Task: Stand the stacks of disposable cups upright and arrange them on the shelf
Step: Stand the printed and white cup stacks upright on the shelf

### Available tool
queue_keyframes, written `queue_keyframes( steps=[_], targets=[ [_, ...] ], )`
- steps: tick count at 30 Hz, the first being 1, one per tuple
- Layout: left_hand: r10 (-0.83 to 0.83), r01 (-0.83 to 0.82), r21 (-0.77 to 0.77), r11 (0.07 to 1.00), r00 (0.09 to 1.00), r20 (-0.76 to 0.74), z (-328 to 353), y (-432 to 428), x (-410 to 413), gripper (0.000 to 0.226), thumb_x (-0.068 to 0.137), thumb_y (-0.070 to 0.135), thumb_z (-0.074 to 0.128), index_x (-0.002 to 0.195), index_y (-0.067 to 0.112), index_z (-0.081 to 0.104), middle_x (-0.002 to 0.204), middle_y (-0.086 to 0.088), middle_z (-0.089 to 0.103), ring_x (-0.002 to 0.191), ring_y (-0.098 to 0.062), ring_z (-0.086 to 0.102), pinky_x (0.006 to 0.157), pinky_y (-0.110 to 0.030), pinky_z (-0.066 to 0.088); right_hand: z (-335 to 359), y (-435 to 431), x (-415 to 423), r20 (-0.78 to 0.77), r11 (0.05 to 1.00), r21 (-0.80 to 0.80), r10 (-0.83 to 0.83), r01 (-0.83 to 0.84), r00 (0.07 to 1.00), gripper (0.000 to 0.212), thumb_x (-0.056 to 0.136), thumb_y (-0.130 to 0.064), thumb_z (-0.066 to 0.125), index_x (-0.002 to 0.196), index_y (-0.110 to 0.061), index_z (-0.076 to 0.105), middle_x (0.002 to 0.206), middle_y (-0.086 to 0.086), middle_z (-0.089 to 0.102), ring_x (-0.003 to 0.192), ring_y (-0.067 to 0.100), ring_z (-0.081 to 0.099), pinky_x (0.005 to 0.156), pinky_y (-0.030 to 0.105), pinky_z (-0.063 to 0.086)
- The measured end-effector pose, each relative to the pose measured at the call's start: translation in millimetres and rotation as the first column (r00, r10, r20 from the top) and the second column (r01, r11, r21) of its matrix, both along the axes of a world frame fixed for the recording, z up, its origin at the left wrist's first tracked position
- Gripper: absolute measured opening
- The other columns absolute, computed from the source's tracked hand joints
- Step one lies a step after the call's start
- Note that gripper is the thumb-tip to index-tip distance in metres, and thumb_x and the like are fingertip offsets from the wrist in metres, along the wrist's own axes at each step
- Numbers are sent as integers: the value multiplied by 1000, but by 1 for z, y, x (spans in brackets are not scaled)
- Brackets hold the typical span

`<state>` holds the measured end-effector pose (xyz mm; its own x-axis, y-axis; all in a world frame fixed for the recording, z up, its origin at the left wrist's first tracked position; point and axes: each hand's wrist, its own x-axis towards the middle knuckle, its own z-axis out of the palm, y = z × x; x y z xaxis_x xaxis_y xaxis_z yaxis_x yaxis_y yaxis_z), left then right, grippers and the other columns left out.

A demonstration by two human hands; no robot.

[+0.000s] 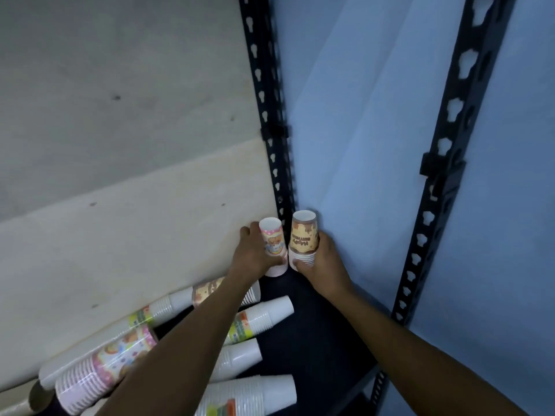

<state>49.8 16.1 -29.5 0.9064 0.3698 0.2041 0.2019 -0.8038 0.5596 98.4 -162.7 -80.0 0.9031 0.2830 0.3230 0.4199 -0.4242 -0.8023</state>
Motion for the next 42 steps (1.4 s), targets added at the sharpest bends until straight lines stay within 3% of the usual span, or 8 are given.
queue_keyframes(
  steps=[7, 13, 16, 21, 24, 28, 30, 42],
  targets=[
    [110, -106, 65, 992, 992, -68, 4, 8, -10, 96, 49, 48, 96, 125, 21, 42, 117, -5, 63, 106, -28, 64, 86, -43, 55, -11, -6, 5, 51, 997, -23, 73, -71, 996, 66, 77, -34, 84, 129, -19, 45, 127, 2, 55, 114, 19, 59, 92, 35, 51],
    [147, -147, 10, 989, 989, -36, -3, 11, -30, 95, 62, 50, 93, 133, 11, 44, 125, -12, 64, 113, -30, 63, 92, -44, 54, -19, -6, -1, 71, 996, -22, 89, -87, 994, 70, 77, -38, 84, 132, -19, 44, 130, 3, 62, 115, 23, 62, 92, 39, 53],
    [166, -167, 3, 986, 983, 77, 3, 12, -45, 96, 73, 66, 79, 145, 15, 42, 126, -10, 67, 118, -28, 62, 98, -42, 51, -22, -10, 2, 67, 995, -42, 91, -88, 994, 68, 76, -39, 85, 131, -19, 49, 131, 3, 64, 116, 24, 63, 93, 38, 52],
    [174, -189, 27, 982, 944, 279, 21, 14, -85, 69, 88, 69, 61, 136, 19, 53, 111, -2, 74, 110, -22, 67, 94, -38, 53, -17, -18, -5, 32, 993, -74, 98, -95, 995, 66, 74, -44, 85, 126, -18, 53, 126, 5, 65, 115, 26, 64, 85, 32, 47],
    [176, -199, 76, 977, 956, 235, 31, 20, -113, 64, 88, 66, 62, 132, 20, 57, 112, -1, 73, 106, -19, 67, 92, -37, 54, -15, -25, -19, 70, 995, -86, 64, -58, 996, 68, 75, -55, 77, 125, -15, 55, 122, 8, 61, 116, 29, 59, 83, 33, 44],
    [193, -215, 107, 971, 964, 184, 38, 35, -161, 56, 88, 61, 67, 126, 20, 63, 111, -1, 71, 102, -18, 67, 92, -38, 54, 6, -26, -51, 183, 998, -64, 17, -5, 983, 81, 87, -43, 76, 149, -10, 36, 141, 17, 42, 133, 35, 42, 104, 43, 41],
    [196, -219, 172, 961, 970, 141, 35, 39, -180, 56, 88, 62, 66, 126, 21, 64, 114, 0, 70, 105, -18, 66, 93, -38, 54, 17, -21, -68, 246, 998, -58, 20, -6, 969, 81, 86, -47, 75, 149, -18, 34, 136, 14, 42, 128, 36, 45, 98, 48, 47],
    [235, -235, 284, 930, 971, 35, 38, 46, -265, 53, 91, 50, 69, 134, 22, 58, 129, -2, 58, 117, -19, 59, 97, -35, 49, 64, 42, -142, 354, 931, -306, 303, -196, 885, 84, 90, -60, 64, 155, -20, 29, 157, 7, 35, 144, 26, 36, 104, 45, 46]
  ],
)
